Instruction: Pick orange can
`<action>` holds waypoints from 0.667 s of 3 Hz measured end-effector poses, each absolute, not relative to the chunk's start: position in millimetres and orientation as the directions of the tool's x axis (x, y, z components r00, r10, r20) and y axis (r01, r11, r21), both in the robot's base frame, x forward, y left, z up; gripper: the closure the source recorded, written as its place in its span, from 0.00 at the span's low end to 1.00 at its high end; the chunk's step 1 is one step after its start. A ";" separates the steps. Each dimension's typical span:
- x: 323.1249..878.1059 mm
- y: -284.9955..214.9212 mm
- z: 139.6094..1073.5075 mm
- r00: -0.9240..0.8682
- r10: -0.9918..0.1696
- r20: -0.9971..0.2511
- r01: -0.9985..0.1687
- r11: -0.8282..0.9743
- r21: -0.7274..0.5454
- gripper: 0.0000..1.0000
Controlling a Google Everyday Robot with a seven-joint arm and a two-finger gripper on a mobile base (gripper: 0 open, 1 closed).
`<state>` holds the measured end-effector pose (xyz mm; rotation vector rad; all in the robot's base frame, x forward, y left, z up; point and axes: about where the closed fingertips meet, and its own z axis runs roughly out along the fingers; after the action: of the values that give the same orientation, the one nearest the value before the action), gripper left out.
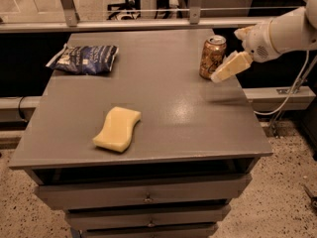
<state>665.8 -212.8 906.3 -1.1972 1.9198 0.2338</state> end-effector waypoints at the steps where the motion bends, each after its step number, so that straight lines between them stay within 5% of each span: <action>1: 685.9 -204.0 902.9 -0.180 -0.568 -0.803 -0.807 0.552 -0.210 0.00; 2: 707.9 -200.1 903.1 -0.174 -0.455 -0.873 -0.800 0.583 -0.144 0.23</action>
Offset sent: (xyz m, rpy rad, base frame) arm 0.0597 0.0099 0.0016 0.3508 -0.0424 -0.0192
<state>707.9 -200.1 903.1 -1.0241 1.8139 0.4319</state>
